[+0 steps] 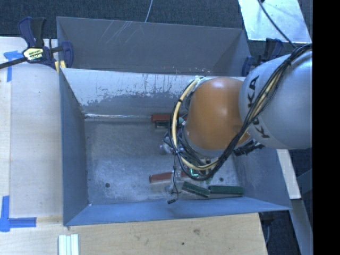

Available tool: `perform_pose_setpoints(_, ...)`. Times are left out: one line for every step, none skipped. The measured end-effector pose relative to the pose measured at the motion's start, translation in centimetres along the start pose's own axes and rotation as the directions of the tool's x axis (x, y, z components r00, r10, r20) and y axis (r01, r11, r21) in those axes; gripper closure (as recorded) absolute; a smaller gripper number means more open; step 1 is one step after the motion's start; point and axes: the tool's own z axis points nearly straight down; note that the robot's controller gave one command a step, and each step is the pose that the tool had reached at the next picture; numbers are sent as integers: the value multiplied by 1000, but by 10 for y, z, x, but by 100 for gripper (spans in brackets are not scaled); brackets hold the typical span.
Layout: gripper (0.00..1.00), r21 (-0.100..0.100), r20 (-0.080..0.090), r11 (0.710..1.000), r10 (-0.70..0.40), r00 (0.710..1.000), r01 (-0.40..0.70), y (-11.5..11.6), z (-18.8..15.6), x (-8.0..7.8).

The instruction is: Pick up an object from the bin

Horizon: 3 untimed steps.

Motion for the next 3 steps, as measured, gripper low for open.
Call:
perform_pose_setpoints(0, -1, 7, 1000, 2, 1000, -2, 0, -3, -2)
perform_pose_setpoints(0, 0, 5, 1000, 13, 1000, -13, -76, 10, -5)
perform_pose_setpoints(0, 1, 4, 990, -143, 990, 143, -93, 38, -13)
